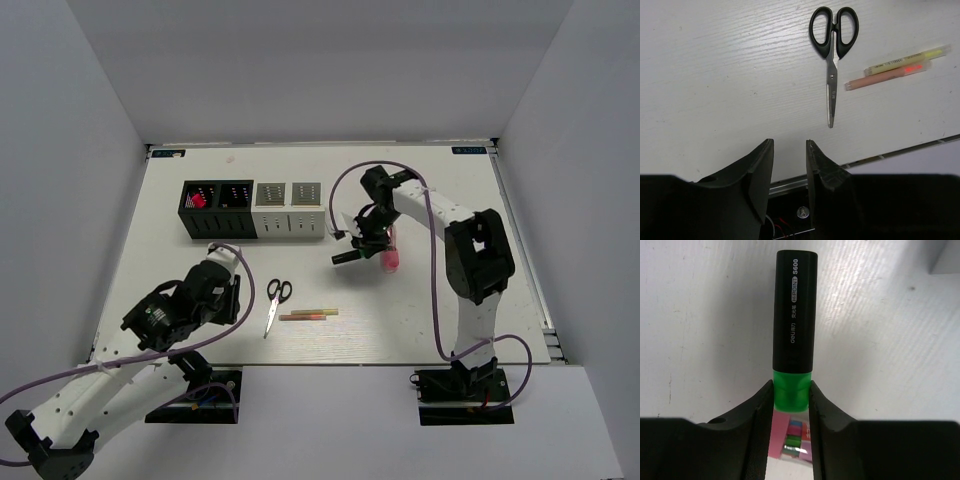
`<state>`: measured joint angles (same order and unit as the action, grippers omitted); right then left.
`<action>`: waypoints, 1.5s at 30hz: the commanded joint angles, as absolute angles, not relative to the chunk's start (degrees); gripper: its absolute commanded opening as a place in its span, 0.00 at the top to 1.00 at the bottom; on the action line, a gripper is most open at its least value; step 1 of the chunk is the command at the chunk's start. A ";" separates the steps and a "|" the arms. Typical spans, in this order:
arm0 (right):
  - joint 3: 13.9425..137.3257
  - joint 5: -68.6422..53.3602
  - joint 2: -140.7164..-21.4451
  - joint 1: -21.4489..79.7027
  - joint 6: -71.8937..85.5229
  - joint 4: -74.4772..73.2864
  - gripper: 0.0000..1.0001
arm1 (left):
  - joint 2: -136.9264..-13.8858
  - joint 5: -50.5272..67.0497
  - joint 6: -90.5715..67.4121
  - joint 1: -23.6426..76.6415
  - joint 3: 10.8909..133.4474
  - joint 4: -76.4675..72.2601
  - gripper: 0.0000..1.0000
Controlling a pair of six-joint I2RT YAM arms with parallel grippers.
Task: Sort the stationery into containers
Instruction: Pick up the pen from the center of the board, then place the pen in the storage box.
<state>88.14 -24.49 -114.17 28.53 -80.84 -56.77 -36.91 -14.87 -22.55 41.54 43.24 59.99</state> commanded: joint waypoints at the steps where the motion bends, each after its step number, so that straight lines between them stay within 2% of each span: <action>1: 91.75 -26.81 -109.96 28.57 -78.75 -57.83 1.00 | -36.12 -16.96 -22.76 41.75 46.05 60.38 0.57; 8: 99.48 -26.72 -107.84 30.84 -70.69 -56.08 1.00 | -34.19 -24.16 -23.38 41.75 48.86 61.35 0.58; 14: 115.79 -23.65 -111.69 34.62 -63.47 -54.94 1.00 | -32.52 -31.19 -23.99 41.75 51.68 62.58 0.58; 19: 124.00 -19.26 -115.22 39.28 -61.00 -48.29 1.00 | -32.08 -32.87 -24.26 41.75 52.91 61.88 0.58; 26: 121.46 -7.66 -119.36 47.28 -58.71 -26.39 1.00 | -31.73 -36.03 -24.79 41.75 53.08 60.21 0.57; 29: 125.14 -4.40 -122.86 49.74 -58.97 -18.92 1.00 | -31.29 -37.17 -24.26 41.75 53.79 59.85 0.57; 33: 131.39 -2.73 -128.48 51.59 -61.42 -16.53 1.00 | -31.03 -37.79 -24.08 41.75 54.84 59.94 0.57; 39: 124.99 -1.50 -129.81 53.87 -69.52 -6.26 1.00 | -28.39 -41.38 -25.22 41.75 54.23 60.56 0.57; 45: 127.53 -1.05 -134.55 54.93 -74.79 -0.70 1.00 | -23.04 -48.68 -27.42 41.84 55.19 61.00 0.57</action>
